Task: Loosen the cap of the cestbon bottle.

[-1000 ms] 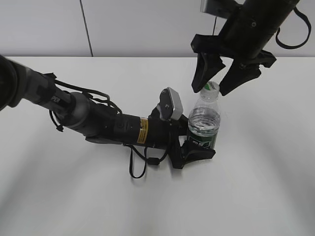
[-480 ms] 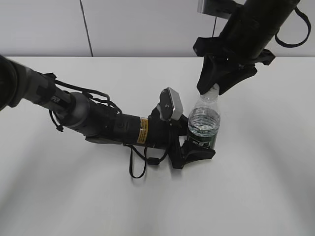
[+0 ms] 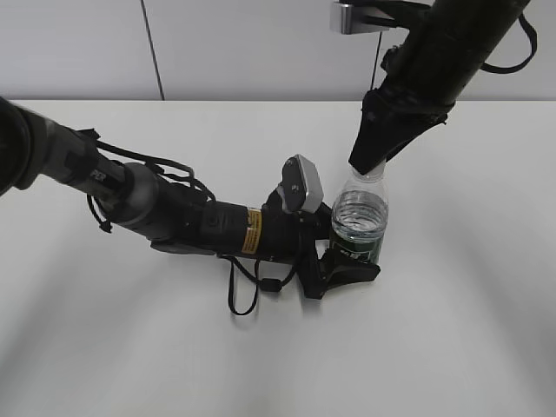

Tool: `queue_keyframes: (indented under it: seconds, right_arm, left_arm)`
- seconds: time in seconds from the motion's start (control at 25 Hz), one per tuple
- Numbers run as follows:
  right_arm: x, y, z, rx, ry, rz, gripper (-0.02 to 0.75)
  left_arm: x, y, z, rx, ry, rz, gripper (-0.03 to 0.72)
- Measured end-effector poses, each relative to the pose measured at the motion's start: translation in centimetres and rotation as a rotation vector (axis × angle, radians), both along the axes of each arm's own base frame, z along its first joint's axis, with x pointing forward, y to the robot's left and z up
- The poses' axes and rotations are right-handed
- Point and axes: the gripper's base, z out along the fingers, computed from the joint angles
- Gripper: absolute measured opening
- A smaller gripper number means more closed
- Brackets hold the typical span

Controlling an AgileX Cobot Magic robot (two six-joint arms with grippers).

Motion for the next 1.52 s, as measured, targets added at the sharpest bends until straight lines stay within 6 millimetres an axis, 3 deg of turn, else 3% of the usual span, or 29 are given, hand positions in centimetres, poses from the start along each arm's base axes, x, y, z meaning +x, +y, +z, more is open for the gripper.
queue_keyframes:
  seconds: [0.16, 0.32, 0.56, 0.72, 0.88, 1.2, 1.52]
  right_arm:
    - [-0.07, 0.00, 0.00, -0.002, -0.053, 0.145, 0.306]
    - [-0.06, 0.00, 0.00, -0.003, -0.067, 0.177, 0.314]
    - [0.02, -0.22, -0.17, -0.031, -0.075, 0.192, 0.489]
    - [0.02, -0.21, -0.17, -0.029, -0.061, 0.158, 0.554]
    - [-0.05, 0.06, -0.06, 0.004, -0.010, 0.050, 0.578]
    - [-0.11, 0.31, 0.05, 0.040, 0.196, -0.402, 0.587]
    - [0.62, 0.36, 0.11, 0.072, 0.185, -0.564, 0.587]
  left_arm:
    - [-0.01, 0.00, 0.00, 0.001, -0.006, -0.003, 0.543]
    - [-0.01, 0.00, 0.00, 0.001, -0.006, -0.003, 0.543]
    - [0.00, 0.00, 0.00, 0.000, 0.002, 0.001, 0.543]
    - [0.00, 0.00, 0.00, 0.000, 0.004, 0.002, 0.543]
    - [0.00, 0.00, 0.00, 0.000, 0.004, 0.002, 0.543]
    - [0.00, 0.00, 0.00, 0.000, 0.004, 0.002, 0.543]
    - [0.01, 0.00, 0.00, -0.001, 0.005, 0.002, 0.543]
